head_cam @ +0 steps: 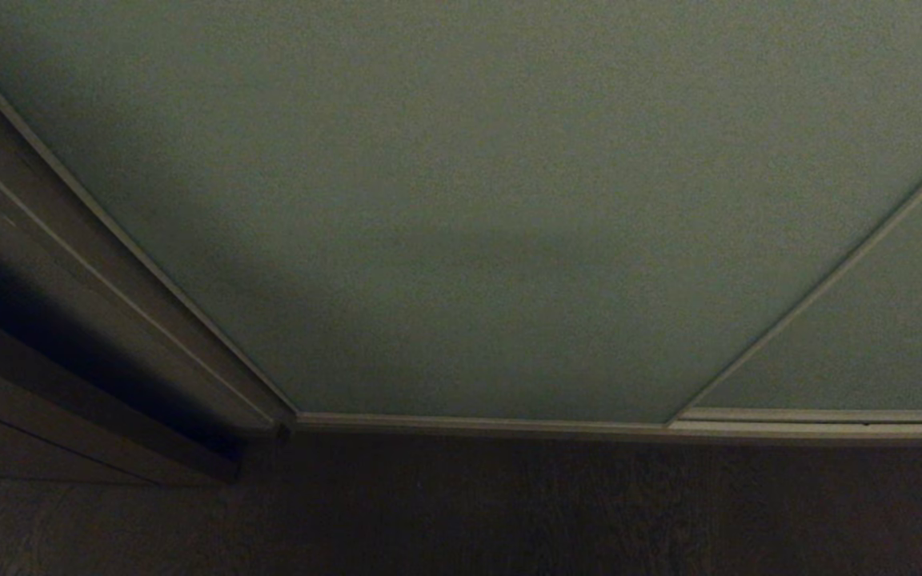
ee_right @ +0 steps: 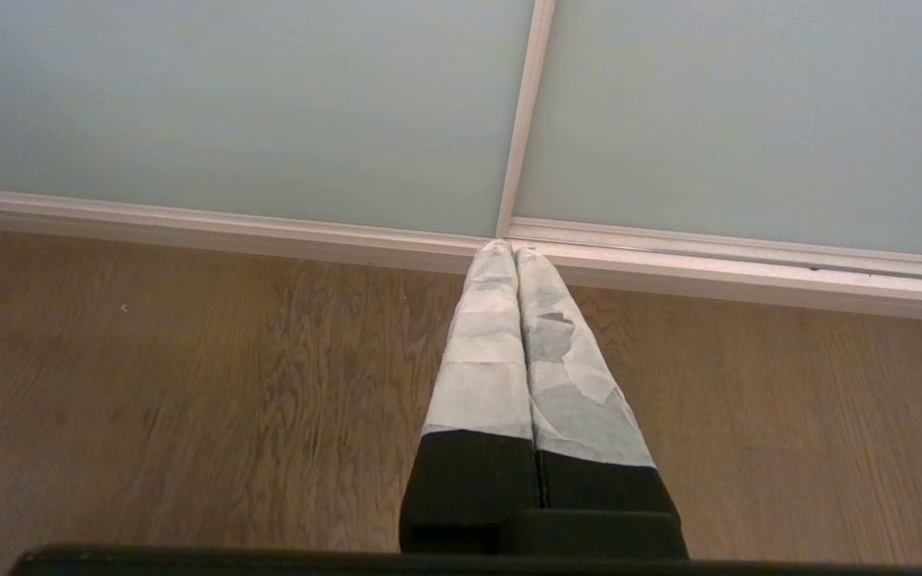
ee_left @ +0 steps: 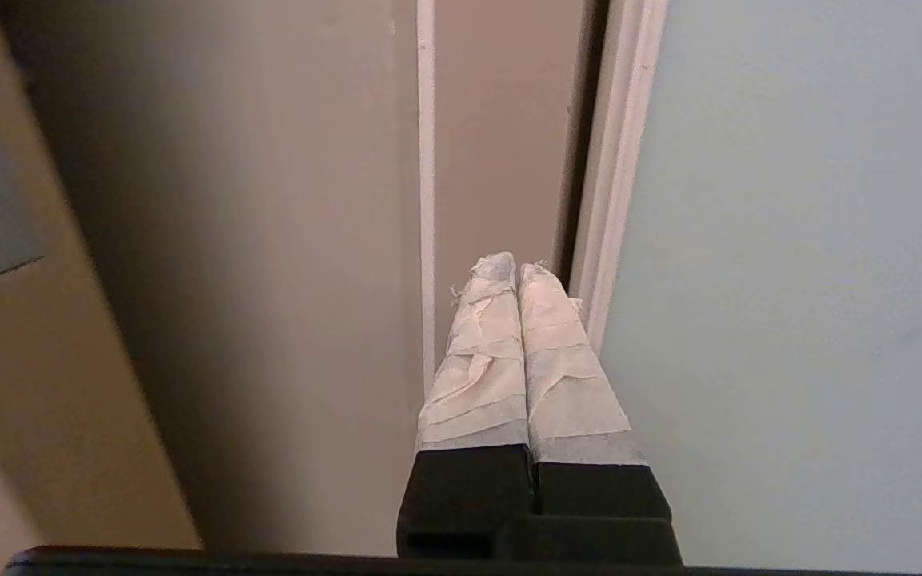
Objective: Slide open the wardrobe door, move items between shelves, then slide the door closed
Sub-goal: Open the door
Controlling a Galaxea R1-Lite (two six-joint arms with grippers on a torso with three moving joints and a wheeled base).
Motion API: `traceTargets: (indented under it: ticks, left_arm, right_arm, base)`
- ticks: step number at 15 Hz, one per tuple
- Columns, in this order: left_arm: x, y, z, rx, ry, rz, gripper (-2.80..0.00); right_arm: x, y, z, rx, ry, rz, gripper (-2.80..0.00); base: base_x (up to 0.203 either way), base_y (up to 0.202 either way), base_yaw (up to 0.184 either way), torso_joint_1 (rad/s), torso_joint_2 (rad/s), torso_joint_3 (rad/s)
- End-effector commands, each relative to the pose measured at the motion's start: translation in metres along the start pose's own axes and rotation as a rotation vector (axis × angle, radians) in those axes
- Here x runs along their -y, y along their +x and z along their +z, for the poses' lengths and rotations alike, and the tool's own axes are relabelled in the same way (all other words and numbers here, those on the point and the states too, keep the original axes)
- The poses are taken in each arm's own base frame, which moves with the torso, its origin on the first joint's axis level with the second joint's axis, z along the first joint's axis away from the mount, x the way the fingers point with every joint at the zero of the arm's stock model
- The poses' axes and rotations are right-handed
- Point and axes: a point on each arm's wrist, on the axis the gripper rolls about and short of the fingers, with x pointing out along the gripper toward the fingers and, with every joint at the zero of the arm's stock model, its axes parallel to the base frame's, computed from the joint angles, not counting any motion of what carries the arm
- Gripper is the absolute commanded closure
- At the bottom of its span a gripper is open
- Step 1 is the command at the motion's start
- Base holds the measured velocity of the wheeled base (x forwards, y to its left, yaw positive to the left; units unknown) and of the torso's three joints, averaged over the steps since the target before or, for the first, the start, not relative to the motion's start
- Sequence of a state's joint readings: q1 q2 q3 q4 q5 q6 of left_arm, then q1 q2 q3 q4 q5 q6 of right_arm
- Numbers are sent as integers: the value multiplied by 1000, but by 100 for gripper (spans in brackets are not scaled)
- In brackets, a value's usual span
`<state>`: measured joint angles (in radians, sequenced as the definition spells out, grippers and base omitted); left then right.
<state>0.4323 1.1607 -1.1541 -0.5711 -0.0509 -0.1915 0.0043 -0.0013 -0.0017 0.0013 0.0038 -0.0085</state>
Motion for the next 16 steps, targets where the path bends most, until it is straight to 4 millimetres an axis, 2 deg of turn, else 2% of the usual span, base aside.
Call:
traceTargets:
  ticks: [1,9,16]
  left_arm:
    - [-1,13,-3,-5,-4,-3,0]
    - [8,45,-9,-59,-36,-81,0]
    - [11,59,-11,-52,-27,-135,0]
  right_arm:
    - [0,0,0,0,0,0,0]
    - [0,0,0,0,-1,1,0]
    - [0,0,0,0,-1,0,0]
  base:
    - [0,0,0,0,0,0]
    - [0,0,0,0,0,0]
    - [0,0,0,0,0,0]
